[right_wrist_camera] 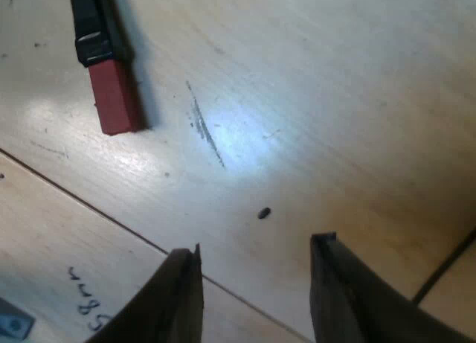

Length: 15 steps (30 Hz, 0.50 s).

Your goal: Put the handle in the coffee machine

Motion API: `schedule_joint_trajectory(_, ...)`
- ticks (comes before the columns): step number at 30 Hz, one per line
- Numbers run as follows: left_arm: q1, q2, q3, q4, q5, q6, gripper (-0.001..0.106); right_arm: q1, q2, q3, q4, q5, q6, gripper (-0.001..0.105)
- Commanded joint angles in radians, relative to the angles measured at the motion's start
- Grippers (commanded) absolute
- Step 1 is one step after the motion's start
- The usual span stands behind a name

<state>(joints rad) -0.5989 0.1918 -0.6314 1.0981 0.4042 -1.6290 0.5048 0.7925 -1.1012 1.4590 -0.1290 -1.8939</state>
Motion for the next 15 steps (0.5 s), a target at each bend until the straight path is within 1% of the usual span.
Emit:
schedule_joint_trajectory(1,-0.02,0.039,-0.006,-0.005,0.027,0.064,0.068,0.099,0.082,-0.011,-0.029,-0.002,0.087,0.038)
schedule_joint_trajectory(2,-0.02,0.043,-0.006,-0.005,0.028,0.067,0.068,0.108,0.09,-0.011,-0.035,-0.002,0.098,0.038)
schedule_joint_trajectory(3,-0.019,0.053,-0.004,-0.005,0.027,0.068,0.068,0.16,0.136,-0.011,-0.073,-0.002,0.15,0.038)
schedule_joint_trajectory(6,-0.019,0.07,0.015,-0.02,0.027,0.071,0.068,0.206,0.183,-0.011,-0.113,0.012,0.174,0.038)
schedule_joint_trajectory(7,-0.019,0.071,0.031,-0.032,0.027,0.071,0.068,0.224,0.201,-0.011,-0.127,0.026,0.194,0.038)
schedule_joint_trajectory(10,-0.019,0.07,0.071,-0.091,0.027,0.071,0.068,0.262,0.245,-0.01,-0.161,0.055,0.228,0.038)
schedule_joint_trajectory(13,-0.019,0.07,0.11,-0.132,0.027,0.068,0.068,0.281,0.283,-0.01,-0.188,0.074,0.261,0.038)
schedule_joint_trajectory(15,-0.019,0.073,0.13,-0.14,0.025,0.067,0.068,0.281,0.306,-0.01,-0.2,0.073,0.279,0.038)
